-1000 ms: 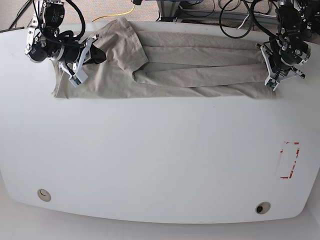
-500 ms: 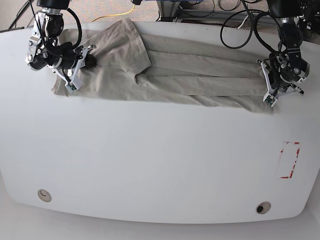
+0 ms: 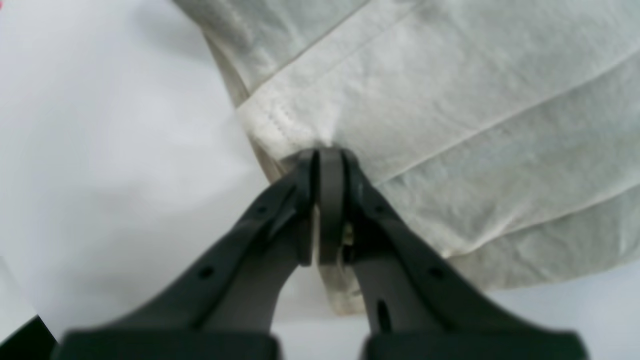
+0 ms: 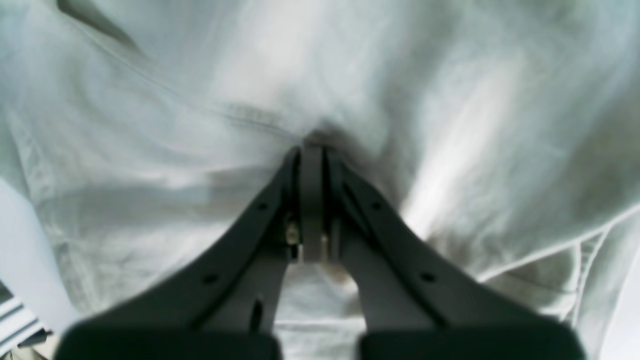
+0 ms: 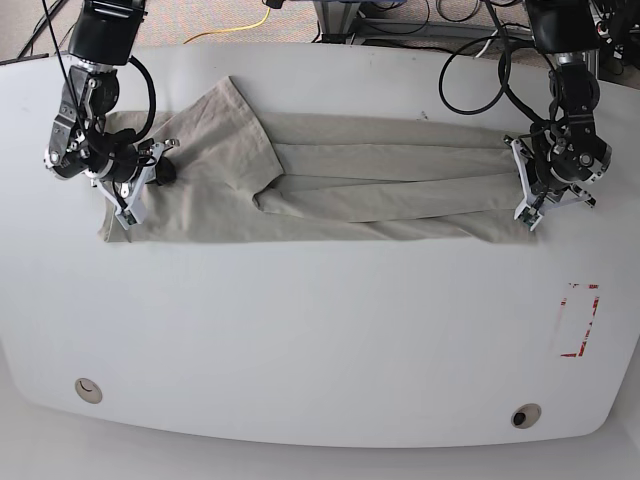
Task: Layout the t-shirt on the table in an organized manner, then fold the t-shirt properly
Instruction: 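Pull the folded strip with both grippers away from the robot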
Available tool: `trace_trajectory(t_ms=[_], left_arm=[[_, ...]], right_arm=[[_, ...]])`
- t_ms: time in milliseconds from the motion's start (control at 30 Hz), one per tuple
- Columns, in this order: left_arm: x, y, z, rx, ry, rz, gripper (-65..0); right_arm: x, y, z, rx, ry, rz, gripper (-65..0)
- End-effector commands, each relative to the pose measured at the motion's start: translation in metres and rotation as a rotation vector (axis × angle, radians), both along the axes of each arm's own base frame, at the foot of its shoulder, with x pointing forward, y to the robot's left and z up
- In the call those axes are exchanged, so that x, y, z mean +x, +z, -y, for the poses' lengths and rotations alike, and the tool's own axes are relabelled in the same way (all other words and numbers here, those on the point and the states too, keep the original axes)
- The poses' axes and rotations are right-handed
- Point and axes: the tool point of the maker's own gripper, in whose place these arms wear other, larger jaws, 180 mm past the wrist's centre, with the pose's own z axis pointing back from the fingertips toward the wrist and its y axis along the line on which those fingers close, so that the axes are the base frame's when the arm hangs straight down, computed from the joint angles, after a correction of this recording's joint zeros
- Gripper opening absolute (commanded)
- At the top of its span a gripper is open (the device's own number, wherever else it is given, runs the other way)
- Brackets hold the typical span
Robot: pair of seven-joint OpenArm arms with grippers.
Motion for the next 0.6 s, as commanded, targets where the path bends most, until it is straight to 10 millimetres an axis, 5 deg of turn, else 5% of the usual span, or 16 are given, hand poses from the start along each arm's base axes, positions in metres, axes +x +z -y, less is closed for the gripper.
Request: trace_trajectory(t_ms=[0, 567], left_arm=[[0.013, 0.003, 0.001, 0.002, -0.009, 0.001, -65.0], [0.043, 0.002, -0.016, -0.001, 0.023, -0.018, -65.0]], right_arm=[[-0.006, -0.004, 0.036, -0.14, -0.016, -0.075, -63.7], [0.015, -0.004, 0.059, -0.209, -0.007, -0.057, -63.7]])
